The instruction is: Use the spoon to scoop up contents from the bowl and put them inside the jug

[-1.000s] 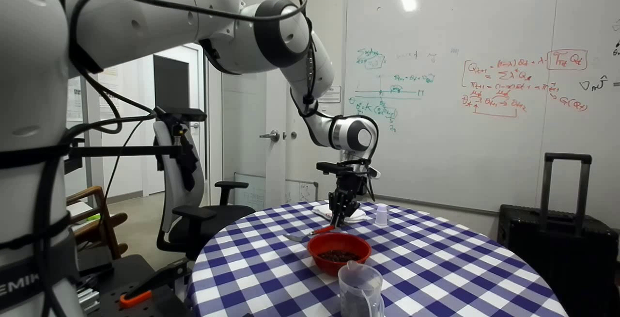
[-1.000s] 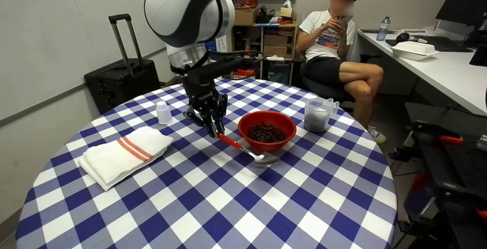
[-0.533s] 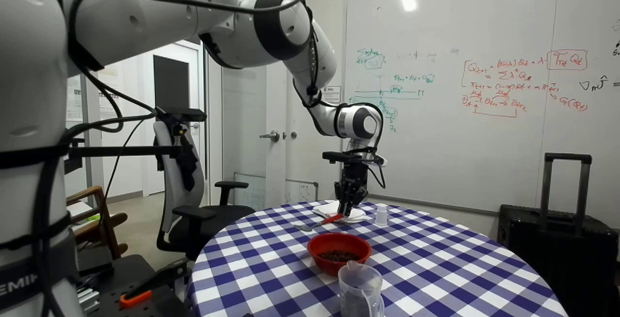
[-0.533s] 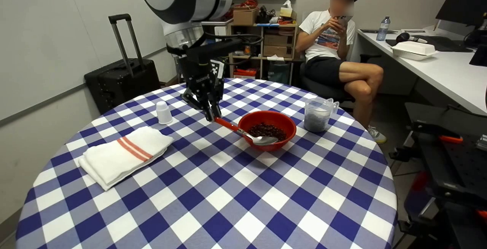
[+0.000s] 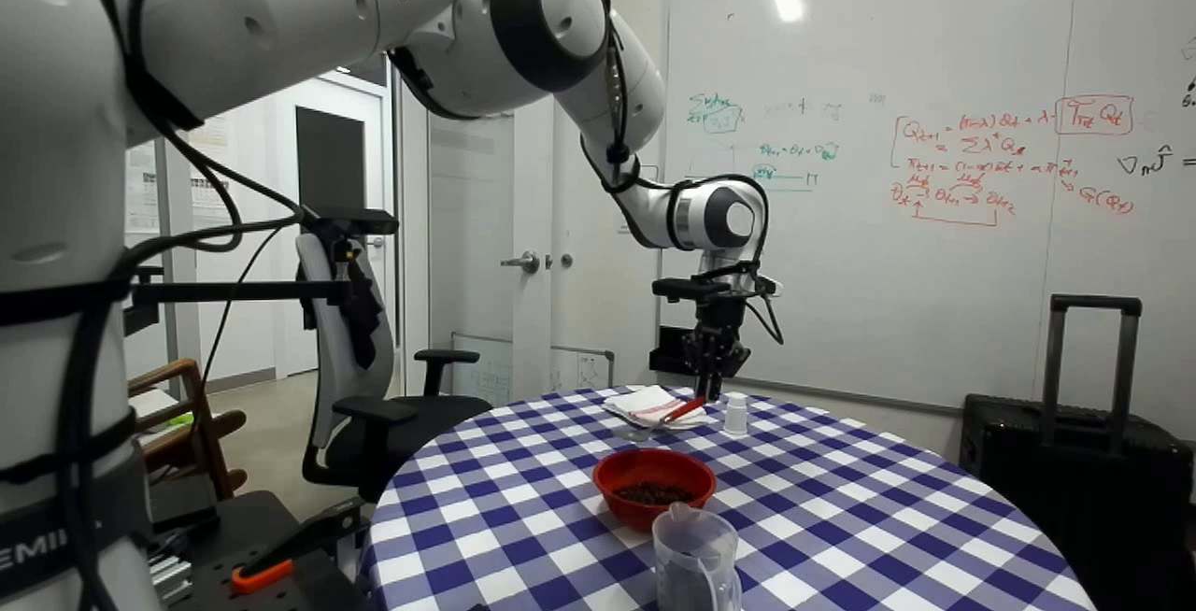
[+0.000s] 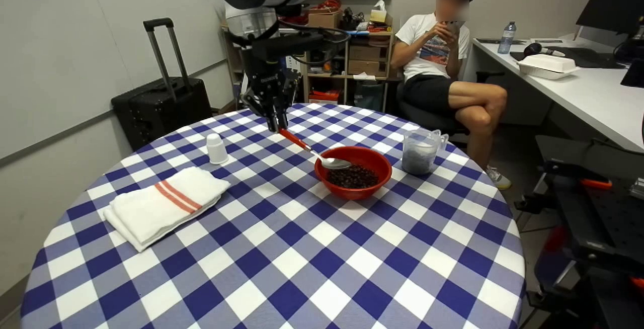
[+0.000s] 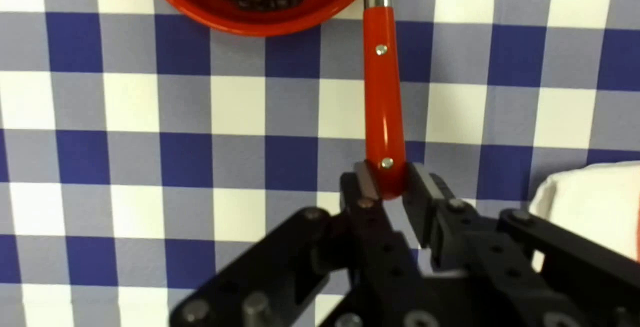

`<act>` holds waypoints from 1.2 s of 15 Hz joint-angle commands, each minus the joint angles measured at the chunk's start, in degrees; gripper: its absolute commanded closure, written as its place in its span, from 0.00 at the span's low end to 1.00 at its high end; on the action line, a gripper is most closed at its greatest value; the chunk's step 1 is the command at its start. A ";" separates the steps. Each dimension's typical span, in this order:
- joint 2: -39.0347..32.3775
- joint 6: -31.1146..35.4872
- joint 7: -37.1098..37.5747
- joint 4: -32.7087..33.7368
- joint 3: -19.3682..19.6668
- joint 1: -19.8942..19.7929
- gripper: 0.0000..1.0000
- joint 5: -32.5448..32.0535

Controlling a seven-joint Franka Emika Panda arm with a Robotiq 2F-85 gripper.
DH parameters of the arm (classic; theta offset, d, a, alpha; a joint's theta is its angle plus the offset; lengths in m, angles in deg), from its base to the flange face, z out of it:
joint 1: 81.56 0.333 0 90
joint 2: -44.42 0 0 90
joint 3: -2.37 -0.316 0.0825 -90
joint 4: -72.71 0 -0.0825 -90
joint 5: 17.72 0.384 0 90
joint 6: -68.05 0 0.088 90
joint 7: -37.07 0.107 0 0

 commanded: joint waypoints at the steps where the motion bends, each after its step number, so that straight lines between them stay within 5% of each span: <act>1: 4.03 7.75 2.29 -6.89 2.09 -0.31 0.95 -1.35; 12: 17.13 25.34 14.77 -32.07 8.37 4.38 0.95 -4.14; 18: 24.98 36.52 29.47 -47.26 14.38 12.00 0.95 -9.12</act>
